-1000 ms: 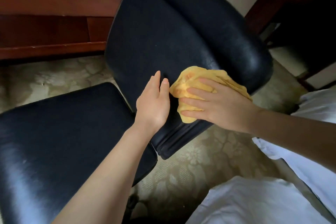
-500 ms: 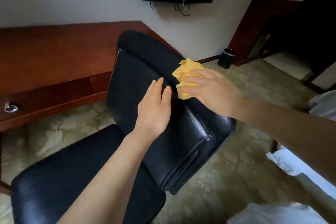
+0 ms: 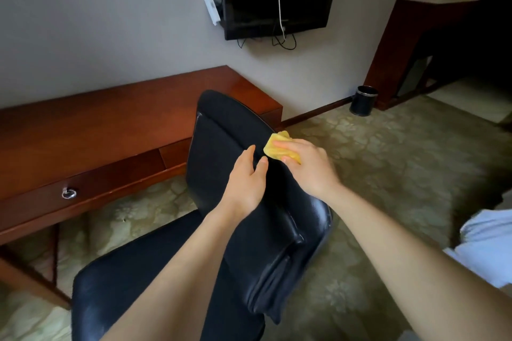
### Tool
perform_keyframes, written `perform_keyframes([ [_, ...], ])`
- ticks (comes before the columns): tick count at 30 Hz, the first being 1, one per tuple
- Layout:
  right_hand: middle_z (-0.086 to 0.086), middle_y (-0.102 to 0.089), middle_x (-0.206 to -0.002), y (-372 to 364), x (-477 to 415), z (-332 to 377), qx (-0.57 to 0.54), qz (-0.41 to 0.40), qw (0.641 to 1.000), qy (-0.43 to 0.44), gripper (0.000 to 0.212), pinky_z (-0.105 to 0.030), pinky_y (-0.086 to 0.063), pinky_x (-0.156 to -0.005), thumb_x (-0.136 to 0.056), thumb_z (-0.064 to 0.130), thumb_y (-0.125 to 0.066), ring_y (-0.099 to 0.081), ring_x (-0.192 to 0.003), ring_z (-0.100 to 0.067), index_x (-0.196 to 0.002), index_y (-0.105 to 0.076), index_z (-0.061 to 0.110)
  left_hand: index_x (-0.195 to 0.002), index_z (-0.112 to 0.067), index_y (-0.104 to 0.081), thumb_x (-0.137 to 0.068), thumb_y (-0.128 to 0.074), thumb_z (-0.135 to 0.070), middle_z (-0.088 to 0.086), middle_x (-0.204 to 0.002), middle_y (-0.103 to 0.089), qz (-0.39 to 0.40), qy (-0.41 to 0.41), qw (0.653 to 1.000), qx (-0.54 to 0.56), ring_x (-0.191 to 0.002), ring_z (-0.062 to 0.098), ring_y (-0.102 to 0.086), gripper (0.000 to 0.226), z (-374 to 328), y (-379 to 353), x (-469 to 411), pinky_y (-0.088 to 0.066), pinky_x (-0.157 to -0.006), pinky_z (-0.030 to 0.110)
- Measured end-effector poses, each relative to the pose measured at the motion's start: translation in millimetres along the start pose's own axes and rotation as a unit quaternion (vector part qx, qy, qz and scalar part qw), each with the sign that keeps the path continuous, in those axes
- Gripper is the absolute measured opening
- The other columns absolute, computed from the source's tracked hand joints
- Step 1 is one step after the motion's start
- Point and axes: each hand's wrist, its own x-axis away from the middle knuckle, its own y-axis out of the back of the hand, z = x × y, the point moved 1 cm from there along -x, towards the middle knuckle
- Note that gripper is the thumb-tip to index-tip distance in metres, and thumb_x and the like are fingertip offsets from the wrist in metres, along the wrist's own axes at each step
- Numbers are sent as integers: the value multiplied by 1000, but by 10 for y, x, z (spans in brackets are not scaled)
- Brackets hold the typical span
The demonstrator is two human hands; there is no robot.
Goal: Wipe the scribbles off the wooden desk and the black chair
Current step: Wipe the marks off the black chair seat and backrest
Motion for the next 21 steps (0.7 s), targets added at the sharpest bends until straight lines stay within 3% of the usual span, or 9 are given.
perform_keyframes([
  [6,14,-49,-139,120,660,171,1,-17,1000,-25,37,-17,-35,-96,-94,15,-55,-50,-123,-13,-125,-60,34,-151,-20,-16,-101,-36,-35,-1,-159,-13,-1,8,999,-39,-146,14,-10,56,-20,29,-64,-12,-119,36],
  [11,25,-46,-135,183,1290,324,-31,-31,999,-5,35,-2,-28,-92,-90,15,-60,-44,-125,2,-114,-67,39,-151,-18,-16,-102,-33,-34,0,-159,-12,60,-2,996,-65,-146,16,-9,54,-8,42,-24,-9,-119,33],
  [14,25,-48,-133,180,1648,465,-33,-35,999,-15,30,-11,-40,-90,-88,27,-60,-53,-116,0,-112,-65,45,-150,-17,-18,-102,-32,-36,2,-157,-18,94,-6,994,-55,-145,16,-14,54,-30,74,30,-10,-118,29],
  [17,16,-62,-122,219,1889,612,24,-61,997,36,30,-21,-53,-81,-83,39,-53,-63,-104,-5,-110,-67,40,-149,-19,-25,-102,-32,-39,1,-154,-27,138,-11,988,-72,-143,16,-21,52,-32,118,149,-13,-113,25],
  [21,20,-58,-127,217,1986,600,17,-60,995,83,34,-20,-42,-100,-91,36,-49,-51,-121,-1,-119,-66,32,-146,-21,-31,-102,-29,-39,-5,-153,-29,222,-18,973,-69,-142,10,-22,48,59,146,452,-12,-117,24],
])
